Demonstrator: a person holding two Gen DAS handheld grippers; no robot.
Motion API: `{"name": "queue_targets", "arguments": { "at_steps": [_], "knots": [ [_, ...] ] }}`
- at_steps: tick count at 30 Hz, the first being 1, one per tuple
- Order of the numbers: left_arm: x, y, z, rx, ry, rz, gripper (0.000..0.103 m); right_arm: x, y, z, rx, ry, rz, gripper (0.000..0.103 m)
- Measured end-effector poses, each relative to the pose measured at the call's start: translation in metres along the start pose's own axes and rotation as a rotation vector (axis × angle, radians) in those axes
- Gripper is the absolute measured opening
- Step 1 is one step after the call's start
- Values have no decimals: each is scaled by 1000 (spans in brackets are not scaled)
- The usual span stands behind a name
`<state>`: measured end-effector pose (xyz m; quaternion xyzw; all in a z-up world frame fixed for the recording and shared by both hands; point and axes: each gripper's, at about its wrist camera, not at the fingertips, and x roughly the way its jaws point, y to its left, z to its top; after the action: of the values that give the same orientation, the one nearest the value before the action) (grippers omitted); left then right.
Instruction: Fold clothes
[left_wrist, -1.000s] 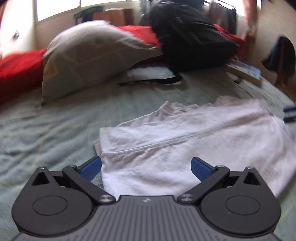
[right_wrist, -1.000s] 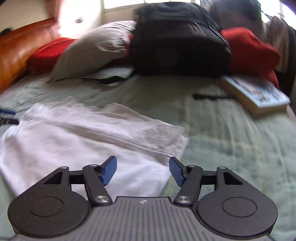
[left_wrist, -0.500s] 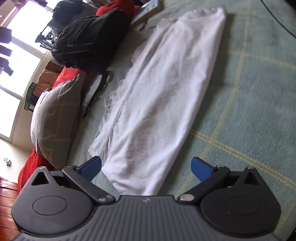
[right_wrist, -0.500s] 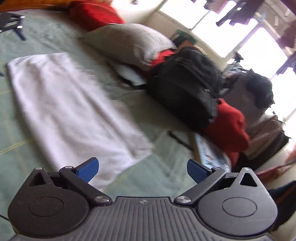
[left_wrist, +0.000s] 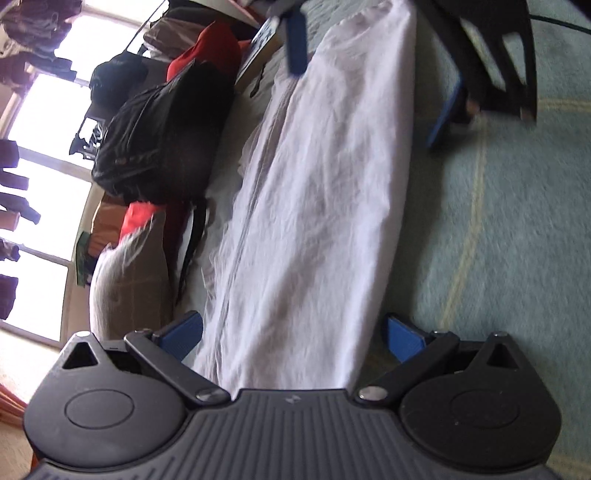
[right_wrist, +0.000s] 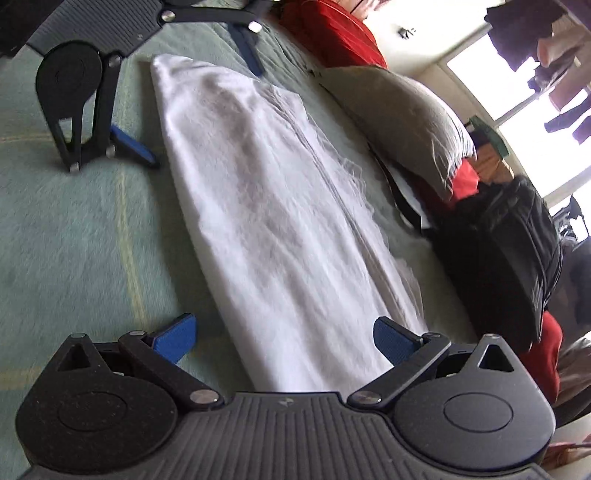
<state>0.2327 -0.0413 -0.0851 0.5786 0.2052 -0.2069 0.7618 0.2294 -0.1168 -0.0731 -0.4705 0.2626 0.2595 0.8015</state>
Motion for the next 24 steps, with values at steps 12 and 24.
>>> {"name": "queue_targets", "arguments": {
  "at_steps": [12,24],
  "knots": [
    [3,7,-23,-13,0,37,102,15,-10,-16,-65,16,-115,103],
    [18,6,-25,32,73,148,102,34,-28,-37,-98,114,-272,103]
  ]
}}
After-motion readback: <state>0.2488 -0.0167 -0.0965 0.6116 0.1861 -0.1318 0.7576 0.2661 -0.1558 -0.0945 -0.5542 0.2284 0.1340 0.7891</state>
